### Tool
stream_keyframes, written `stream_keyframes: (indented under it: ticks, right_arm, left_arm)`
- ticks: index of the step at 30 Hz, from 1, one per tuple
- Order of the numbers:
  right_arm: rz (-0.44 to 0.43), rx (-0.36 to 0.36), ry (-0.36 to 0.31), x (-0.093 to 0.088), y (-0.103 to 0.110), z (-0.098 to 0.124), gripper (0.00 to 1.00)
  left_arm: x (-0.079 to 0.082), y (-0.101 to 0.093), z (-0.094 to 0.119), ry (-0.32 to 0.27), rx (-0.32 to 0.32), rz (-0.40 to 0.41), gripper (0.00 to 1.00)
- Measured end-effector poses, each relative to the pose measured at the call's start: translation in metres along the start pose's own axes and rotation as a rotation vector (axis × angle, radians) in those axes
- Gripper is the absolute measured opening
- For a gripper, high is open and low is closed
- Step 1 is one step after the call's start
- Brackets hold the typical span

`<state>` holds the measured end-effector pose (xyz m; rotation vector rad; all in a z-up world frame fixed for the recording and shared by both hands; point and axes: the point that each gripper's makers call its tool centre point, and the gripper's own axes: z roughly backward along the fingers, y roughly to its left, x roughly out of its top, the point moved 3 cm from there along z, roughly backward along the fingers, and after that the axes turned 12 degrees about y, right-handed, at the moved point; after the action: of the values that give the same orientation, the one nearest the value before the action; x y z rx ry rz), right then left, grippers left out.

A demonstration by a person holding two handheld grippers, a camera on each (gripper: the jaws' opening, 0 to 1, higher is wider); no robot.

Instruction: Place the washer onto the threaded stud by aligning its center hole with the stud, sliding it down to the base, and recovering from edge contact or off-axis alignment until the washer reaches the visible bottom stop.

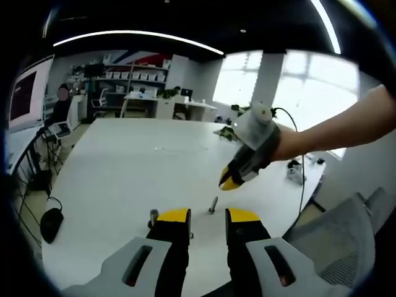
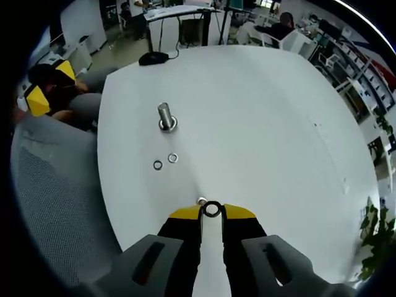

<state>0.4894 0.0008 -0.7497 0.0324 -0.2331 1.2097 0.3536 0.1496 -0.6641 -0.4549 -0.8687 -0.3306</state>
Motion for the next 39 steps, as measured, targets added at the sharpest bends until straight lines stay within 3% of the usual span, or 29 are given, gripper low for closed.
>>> stream_keyframes:
  ticks: [12, 39]
  right_arm:
    - [0.074, 0.014, 0.067, 0.002, 0.011, -0.020, 0.13]
    - [0.072, 0.046, 0.119, -0.005, 0.010, -0.042, 0.13]
  left_arm:
    - [-0.001, 0.002, 0.000, 0.001, -0.001, 0.013, 0.20]
    - [-0.003, 0.004, 0.000, 0.011, 0.007, 0.023, 0.20]
